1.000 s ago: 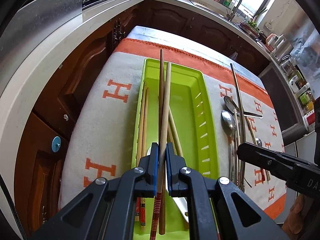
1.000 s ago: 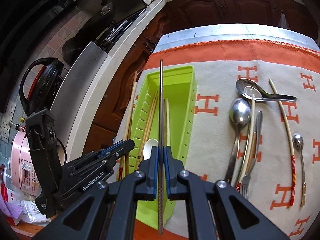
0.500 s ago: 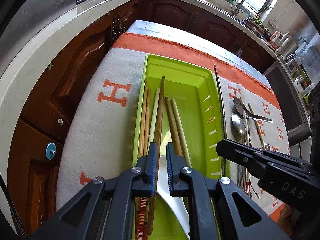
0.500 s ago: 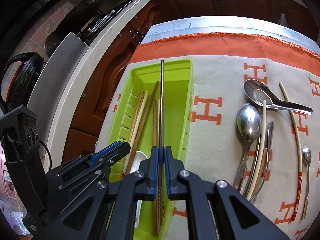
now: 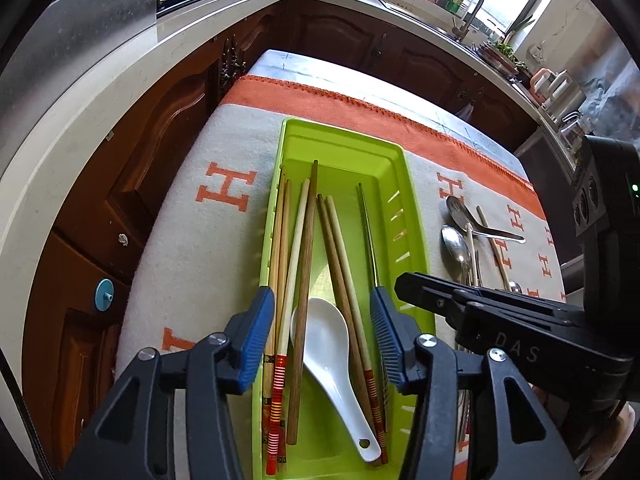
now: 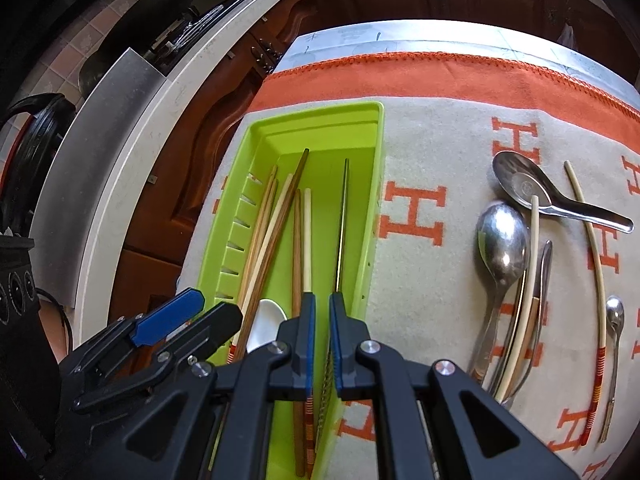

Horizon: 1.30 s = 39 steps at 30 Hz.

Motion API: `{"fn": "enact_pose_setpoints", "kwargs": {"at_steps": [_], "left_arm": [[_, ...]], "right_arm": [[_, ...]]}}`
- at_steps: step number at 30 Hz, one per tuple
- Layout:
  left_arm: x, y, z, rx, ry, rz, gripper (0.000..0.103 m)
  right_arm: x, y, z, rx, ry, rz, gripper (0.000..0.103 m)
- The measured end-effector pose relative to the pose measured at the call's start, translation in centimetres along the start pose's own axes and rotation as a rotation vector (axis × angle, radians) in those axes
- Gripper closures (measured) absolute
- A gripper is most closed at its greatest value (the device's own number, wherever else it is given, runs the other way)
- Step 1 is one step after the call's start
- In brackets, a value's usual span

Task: Organize utensils
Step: 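Open both tools to drop the chopsticks into the green tray, then move both open tools back over the remaining utensils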

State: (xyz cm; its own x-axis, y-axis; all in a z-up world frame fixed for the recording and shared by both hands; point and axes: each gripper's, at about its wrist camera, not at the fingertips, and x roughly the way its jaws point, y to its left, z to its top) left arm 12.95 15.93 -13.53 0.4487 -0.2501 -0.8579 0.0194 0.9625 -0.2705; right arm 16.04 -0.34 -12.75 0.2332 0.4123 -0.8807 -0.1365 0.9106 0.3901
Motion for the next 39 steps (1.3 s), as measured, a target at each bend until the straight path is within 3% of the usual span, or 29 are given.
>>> {"fn": "enact_pose_setpoints", "kwargs": {"at_steps": [3, 5, 13, 22, 26, 35, 39], "left_arm": [[-1.3, -0.1, -0.1, 0.005, -0.041, 0.057, 0.028], [-2.1, 0.2, -0.1, -0.006, -0.056, 0.051, 0.025], [-4.1, 0.8, -0.5, -0.031, -0.081, 0.104, 0.021], [-6.3, -1.2, -1.9, 0.036, -0.115, 0.144, 0.016], [-7.4, -2.8, -2.7, 0.079, -0.139, 0.125, 0.011], [-9.3, -6.0, -4.3, 0.156, -0.180, 0.064, 0.010], [-9.6, -6.8, -4.4, 0.173, -0.190, 0.049, 0.007]], "right_arm": [[-0.4, -0.2, -0.2, 0.007, -0.009, 0.009, 0.096], [-0.9, -0.3, -0.4, 0.005, -0.016, 0.012, 0.096], [-2.4, 0.5, -1.7, -0.067, -0.061, -0.038, 0.096], [-4.9, 0.1, -4.4, -0.084, -0.098, -0.072, 0.096], [-6.6, -0.4, -5.6, -0.069, -0.128, -0.086, 0.096], [-10.3, -1.1, -8.4, -0.020, -0.186, -0.136, 0.095], [-11.3, -1.9, -9.3, -0.005, -0.203, -0.169, 0.082]]}}
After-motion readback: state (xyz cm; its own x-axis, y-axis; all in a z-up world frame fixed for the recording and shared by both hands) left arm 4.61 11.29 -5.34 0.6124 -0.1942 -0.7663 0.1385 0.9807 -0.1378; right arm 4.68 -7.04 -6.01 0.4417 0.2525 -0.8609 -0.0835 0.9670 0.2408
